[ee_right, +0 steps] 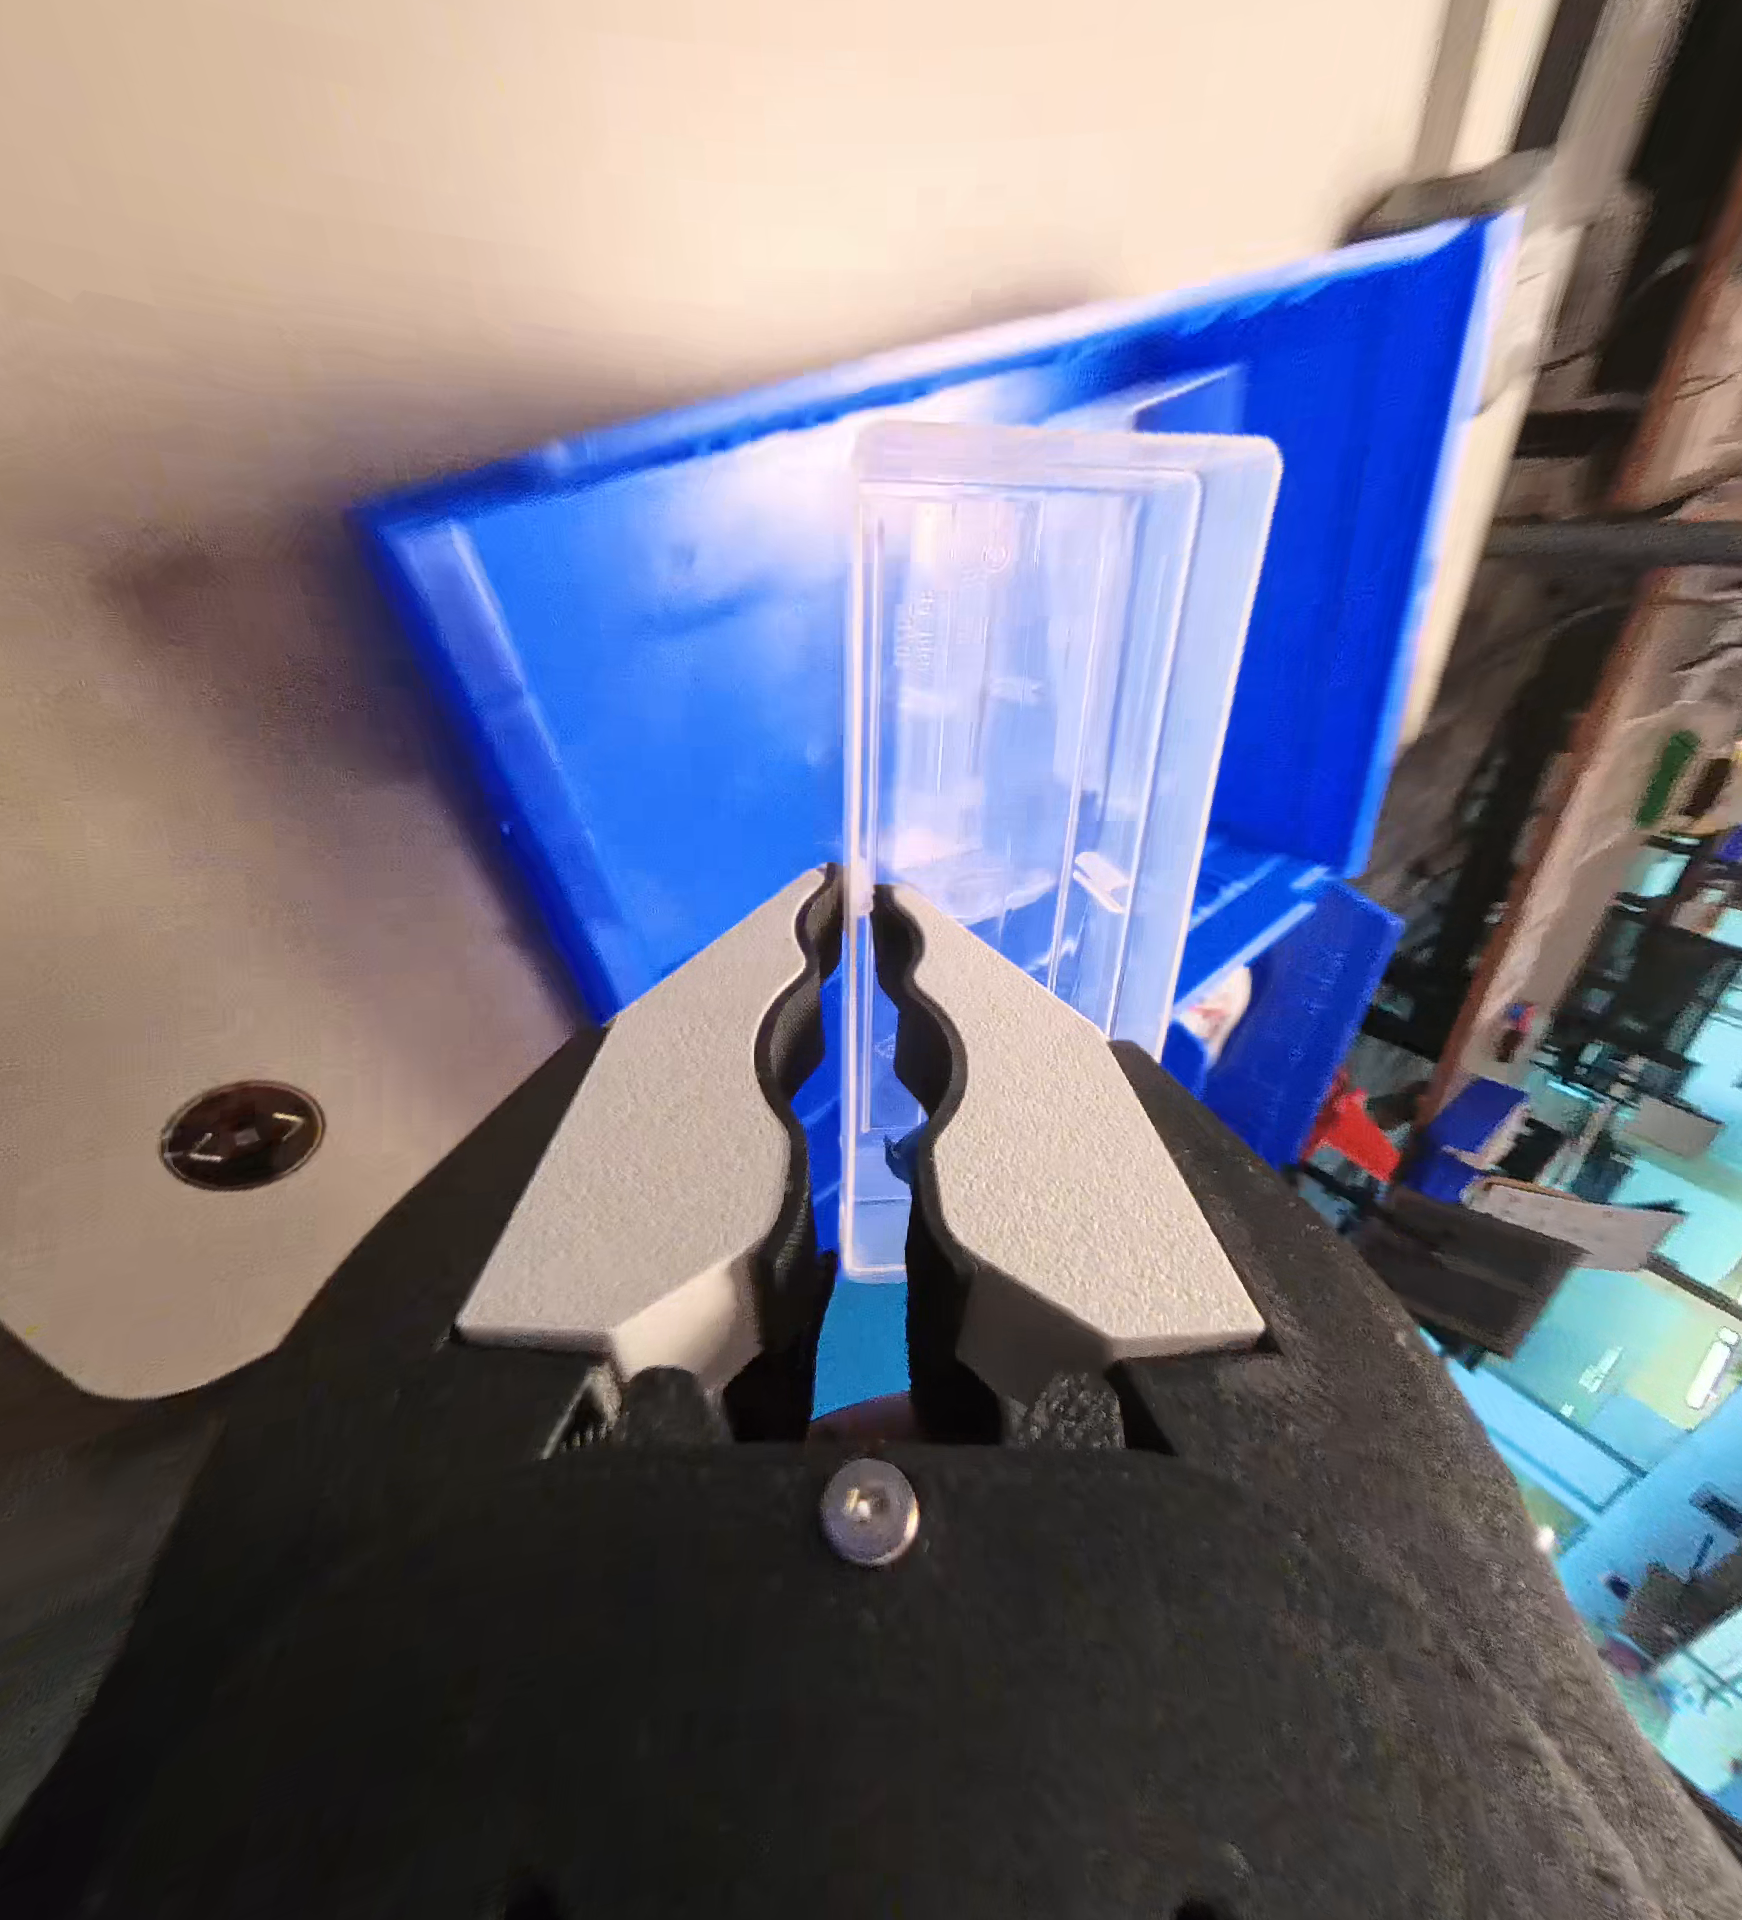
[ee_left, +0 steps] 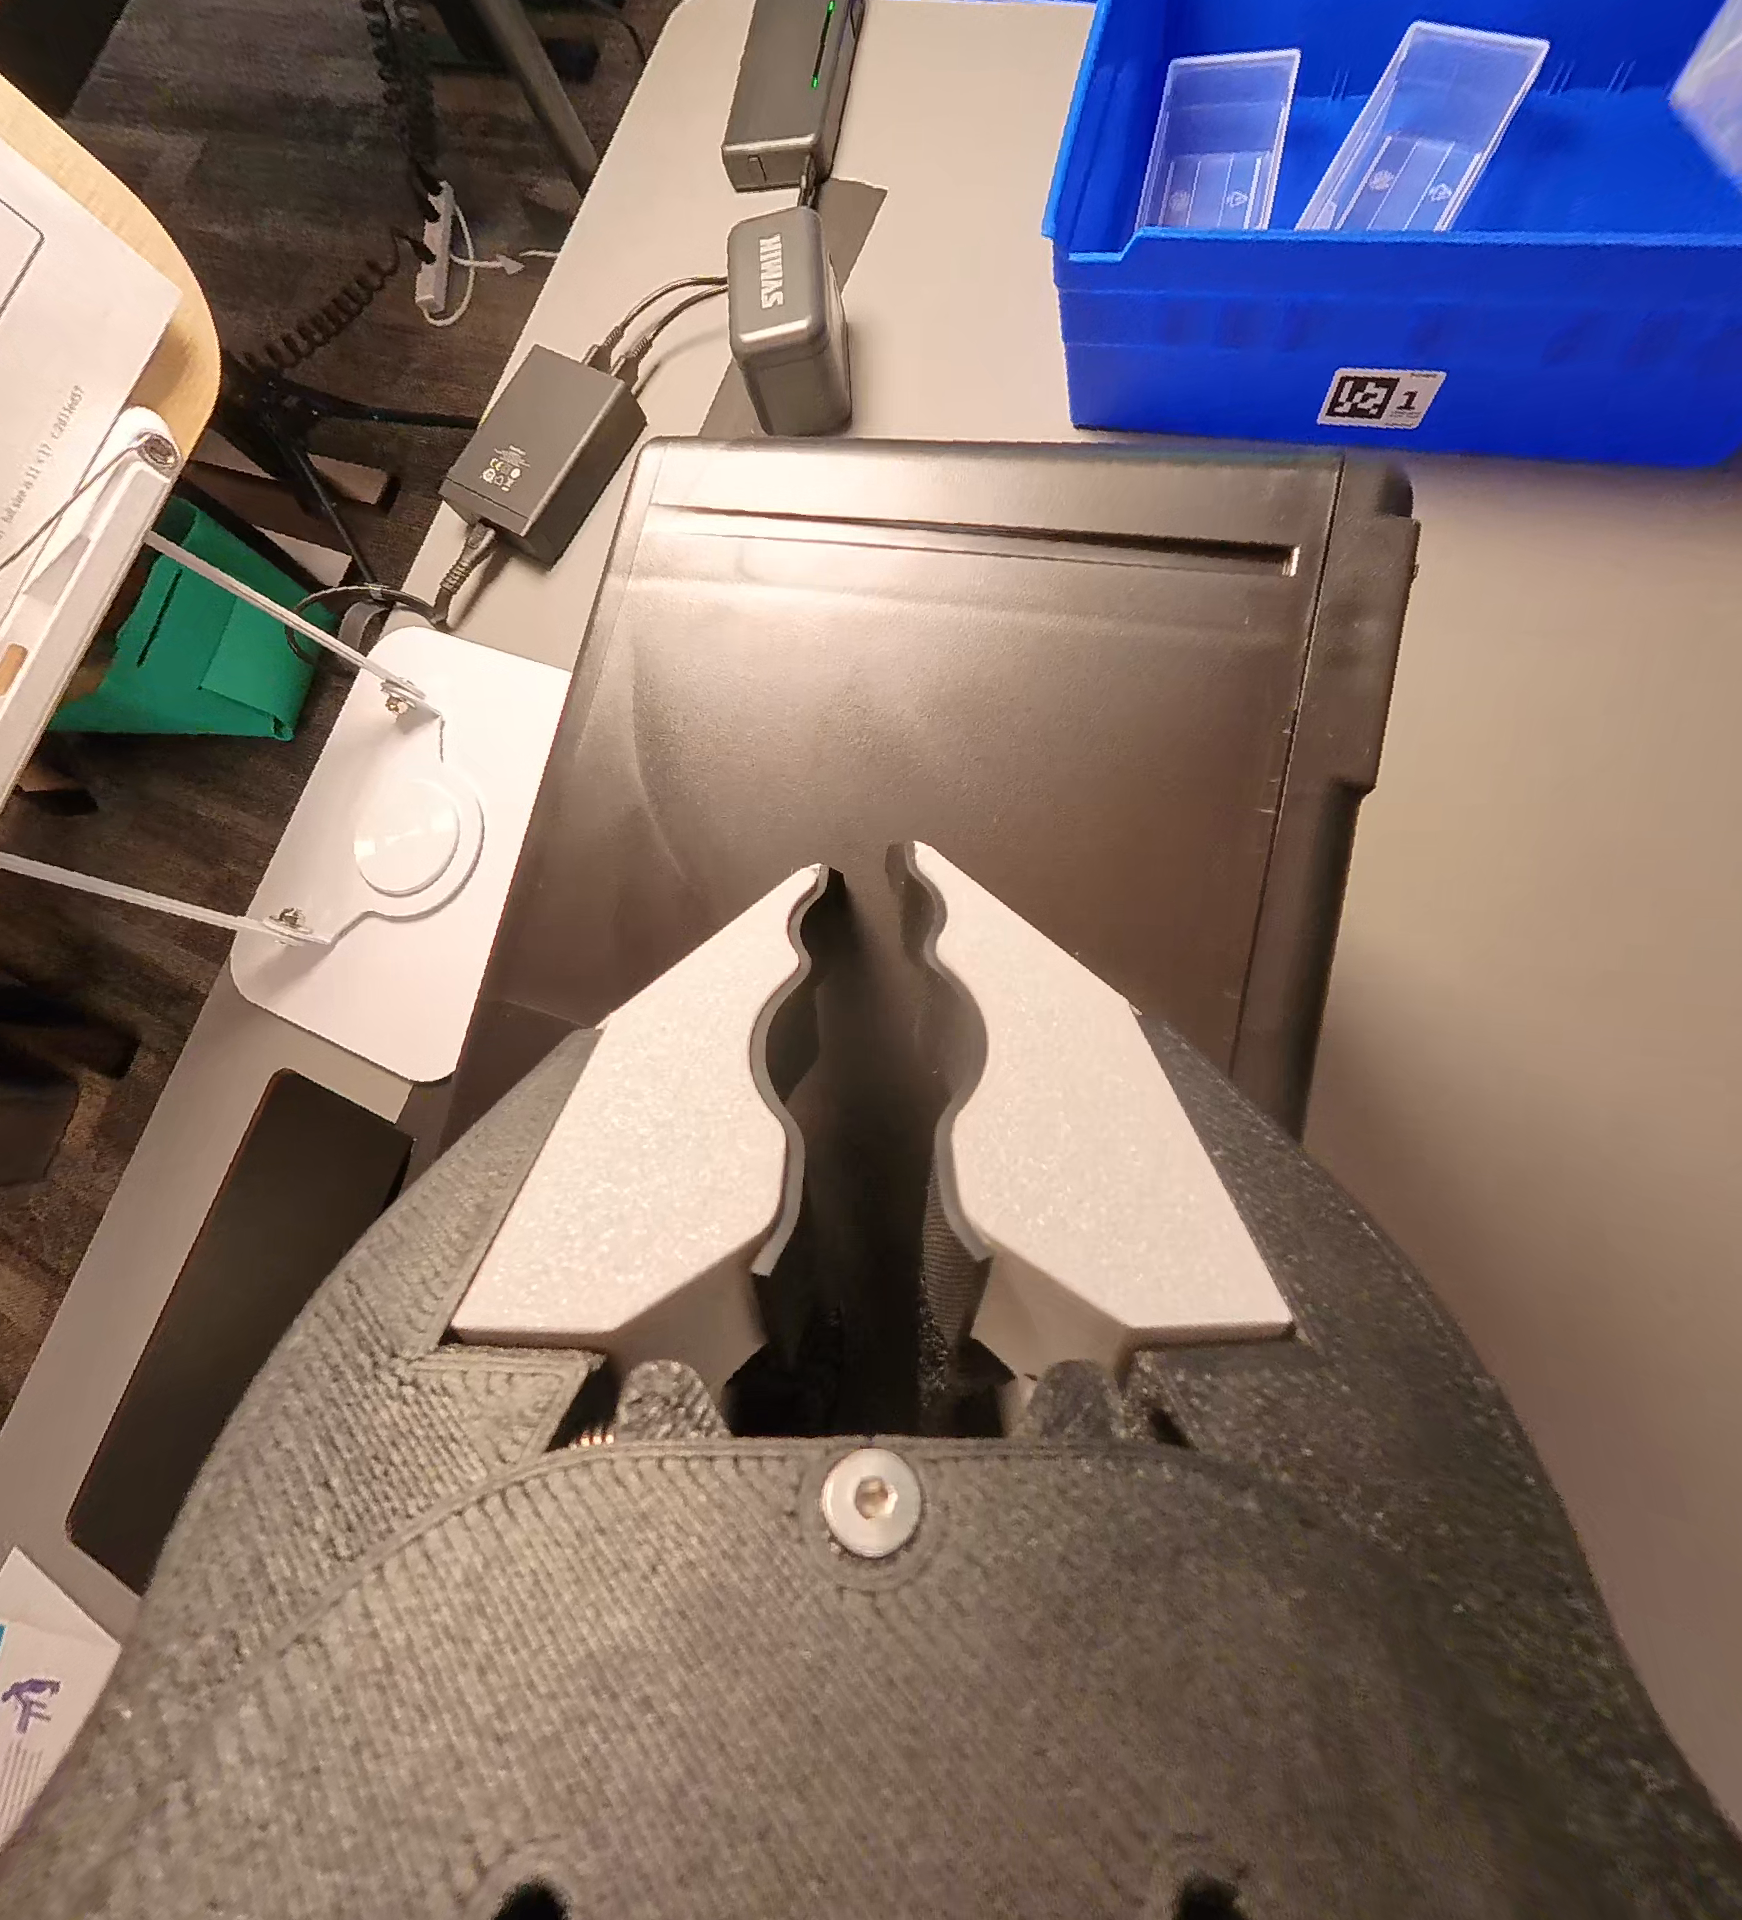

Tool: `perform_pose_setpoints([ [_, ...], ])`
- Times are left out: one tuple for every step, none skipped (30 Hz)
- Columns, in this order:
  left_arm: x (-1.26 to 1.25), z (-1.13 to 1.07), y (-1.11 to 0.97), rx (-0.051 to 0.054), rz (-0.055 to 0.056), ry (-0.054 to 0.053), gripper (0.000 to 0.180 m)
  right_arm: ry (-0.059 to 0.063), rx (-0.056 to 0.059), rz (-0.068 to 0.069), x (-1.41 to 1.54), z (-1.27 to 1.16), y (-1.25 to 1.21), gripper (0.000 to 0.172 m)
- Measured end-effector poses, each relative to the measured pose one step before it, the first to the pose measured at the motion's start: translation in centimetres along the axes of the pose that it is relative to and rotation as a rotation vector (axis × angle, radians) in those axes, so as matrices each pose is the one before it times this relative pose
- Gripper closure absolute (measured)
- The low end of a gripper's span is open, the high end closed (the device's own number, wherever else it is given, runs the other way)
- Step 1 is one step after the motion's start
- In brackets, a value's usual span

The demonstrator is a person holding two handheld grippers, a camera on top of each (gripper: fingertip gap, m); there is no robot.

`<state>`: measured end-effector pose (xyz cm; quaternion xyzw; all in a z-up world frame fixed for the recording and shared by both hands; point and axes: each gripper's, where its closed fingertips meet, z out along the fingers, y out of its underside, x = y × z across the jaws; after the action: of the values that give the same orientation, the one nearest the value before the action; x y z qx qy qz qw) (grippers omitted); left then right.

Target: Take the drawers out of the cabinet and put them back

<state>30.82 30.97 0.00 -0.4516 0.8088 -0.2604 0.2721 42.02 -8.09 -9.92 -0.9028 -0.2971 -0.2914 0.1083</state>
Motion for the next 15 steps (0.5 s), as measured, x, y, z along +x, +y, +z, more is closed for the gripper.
perform_pose_setpoints([
  [0.002, 0.000, -0.001, 0.0024, -0.0027, -0.0010, 0.168, -0.0442, -0.0164, -0.0075, -0.530, 1.320, 0.630, 0.164],
  [-0.004, -0.005, 0.010, 0.0020, -0.0026, -0.0008, 0.167, -0.0347, -0.0149, -0.0095, -0.386, 1.251, 0.422, 0.164],
  [-0.008, -0.004, 0.016, 0.0008, -0.0014, -0.0008, 0.167, -0.0402, -0.0094, -0.0083, -0.460, 1.149, 0.213, 0.164],
  [-0.003, 0.003, 0.001, -0.0005, -0.0008, -0.0003, 0.167, -0.0366, -0.0068, -0.0069, -0.358, 1.047, 0.097, 0.164],
  [-0.003, -0.004, 0.001, -0.0014, -0.0007, 0.0002, 0.167, -0.0293, -0.0041, -0.0064, -0.219, 0.940, 0.014, 0.164],
  [-0.003, 0.003, -0.005, -0.0017, 0.0001, 0.0003, 0.167, -0.0363, -0.0044, -0.0033, -0.288, 0.850, 0.006, 0.164],
  [0.005, -0.002, -0.004, -0.0017, 0.0009, 0.0003, 0.167, -0.0342, -0.0032, -0.0034, -0.266, 0.779, -0.024, 0.164],
  [0.002, 0.006, 0.003, -0.0014, 0.0006, 0.0004, 0.167, -0.0170, 0.0001, -0.0088, -0.030, 0.698, -0.084, 0.164],
  [-0.002, -0.007, 0.001, -0.0006, -0.0001, 0.0009, 0.167, -0.0178, 0.0000, -0.0104, -0.082, 0.628, -0.068, 0.164],
  [-0.005, 0.003, 0.004, 0.0003, -0.0007, 0.0015, 0.167, -0.0223, -0.0032, -0.0058, -0.141, 0.580, -0.008, 0.164],
  [-0.001, 0.005, 0.001, 0.0008, -0.0013, 0.0021, 0.167, -0.0127, -0.0042, -0.0084, 0.006, 0.544, 0.009, 0.164],
  [0.001, 0.006, -0.001, 0.0009, -0.0014, 0.0022, 0.167, -0.0031, -0.0092, -0.0102, 0.141, 0.496, 0.136, 0.164],
  [-0.012, -0.005, 0.000, 0.0007, -0.0012, 0.0021, 0.167, 0.0000, -0.0064, -0.0089, 0.218, 0.323, 0.146, 0.164],
  [0.001, 0.003, 0.005, 0.0002, -0.0008, 0.0019, 0.167, 0.0043, 0.0048, -0.0038, 0.368, 0.033, 0.009, 0.164],
  [0.001, 0.002, -0.009, -0.0003, -0.0001, 0.0014, 0.167, 0.0170, -0.0129, -0.0043, 0.561, 0.092, 0.285, 0.165],
])
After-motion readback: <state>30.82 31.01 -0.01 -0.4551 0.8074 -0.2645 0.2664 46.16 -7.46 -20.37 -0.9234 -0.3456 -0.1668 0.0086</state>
